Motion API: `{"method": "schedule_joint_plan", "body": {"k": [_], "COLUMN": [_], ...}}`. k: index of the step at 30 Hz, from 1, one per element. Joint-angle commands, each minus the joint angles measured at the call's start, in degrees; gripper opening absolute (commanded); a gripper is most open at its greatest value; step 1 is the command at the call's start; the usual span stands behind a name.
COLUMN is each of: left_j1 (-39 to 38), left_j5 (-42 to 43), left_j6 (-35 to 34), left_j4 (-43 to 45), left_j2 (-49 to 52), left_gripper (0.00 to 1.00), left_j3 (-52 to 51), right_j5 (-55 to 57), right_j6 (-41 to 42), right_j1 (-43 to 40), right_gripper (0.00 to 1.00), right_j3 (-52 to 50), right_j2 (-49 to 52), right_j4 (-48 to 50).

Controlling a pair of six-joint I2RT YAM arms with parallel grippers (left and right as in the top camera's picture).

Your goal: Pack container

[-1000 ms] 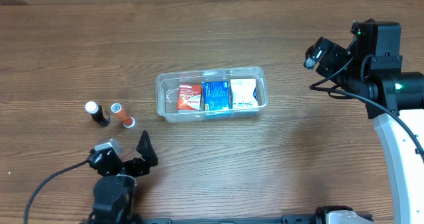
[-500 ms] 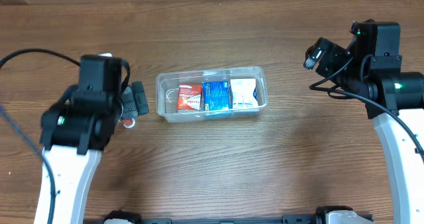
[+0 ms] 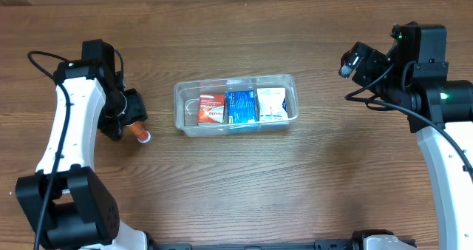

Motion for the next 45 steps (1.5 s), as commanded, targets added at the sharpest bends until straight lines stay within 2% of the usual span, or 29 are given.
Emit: {"method": "schedule_joint_plan", "body": {"k": [1,4,7,10,11,12,17,20,25,28,34,38,39,40,41,43,44,45], "left_j1": [0.0,0.0,-0.1,-1.9,-5.2,-7.4,-22.3,-26.3,-26.2,-25.1,-23.3,-23.3,-23.3,-23.1,-22.9,-22.2,-21.5,-20.7], "left_j5": [1.4,2.8,2.8,3.3,3.3,3.2,2.7,-2.5,-9.2,-9.3,-4.2,0.7,0.7,0.7,0.7,0.7,0.7,0.9], "left_j6": [1.5,2.8,2.8,2.8,2.8,2.8,2.8,2.3,2.2,3.5,4.8,6.9,6.9,6.9,6.8,6.8,6.8,6.7], "left_j4": [0.1,-0.9,-7.0,-17.2,-20.2,-20.4,-15.6,-14.6,-14.8,-13.1,-7.6,-4.4,-4.2,-4.7,-5.2,-7.0,-8.3,-10.3], "left_j2": [1.1,1.0,-0.2,-3.0,-5.2,-6.3,-8.8,-5.0,7.3,12.7,21.1,22.6,22.6,22.6,22.5,21.5,20.2,17.8], "left_gripper": [0.39,0.14,0.05,0.04,0.04,0.04,0.04,0.05,0.04,0.04,0.04,0.05,0.12,0.31,0.39,0.41,0.61,1.00], "left_j3": [1.1,1.5,7.8,22.1,28.6,30.4,31.4,31.0,31.0,31.0,31.0,31.0,31.0,31.0,31.0,31.6,32.7,34.7], "right_j5": [0.0,0.0,0.0,0.0,0.0,0.0,0.0,0.0,0.0,0.0,0.0,0.0,0.0,0.0,0.0,0.0,0.0,0.0], "right_j6": [-0.2,-0.2,-0.2,-0.2,-0.2,-0.2,-0.2,-0.2,-0.2,-0.2,-0.2,-0.2,-0.2,-0.2,-0.2,-0.2,-0.2,-0.2], "right_j1": [0.0,0.0,0.0,0.0,0.0,0.0,0.0,0.0,0.0,0.0,0.0,0.0,0.0,0.0,0.0,0.0,0.0,0.0], "right_gripper": [1.00,1.00,1.00,1.00,1.00,1.00,1.00,1.00,1.00,1.00,1.00,1.00,1.00,1.00,1.00,1.00,1.00,1.00], "right_j3": [0.3,0.3,0.3,0.3,0.3,0.3,0.3,0.3,0.3,0.3,0.3,0.3,0.3,0.3,0.3,0.3,0.3,0.3], "right_j2": [-0.3,-0.3,-0.3,-0.3,-0.3,-0.3,-0.3,-0.3,-0.3,-0.3,-0.3,-0.3,-0.3,-0.3,-0.3,-0.3,-0.3,-0.3], "right_j4": [0.3,0.3,0.3,0.3,0.3,0.3,0.3,0.3,0.3,0.3,0.3,0.3,0.3,0.3,0.3,0.3,0.3,0.3]}}
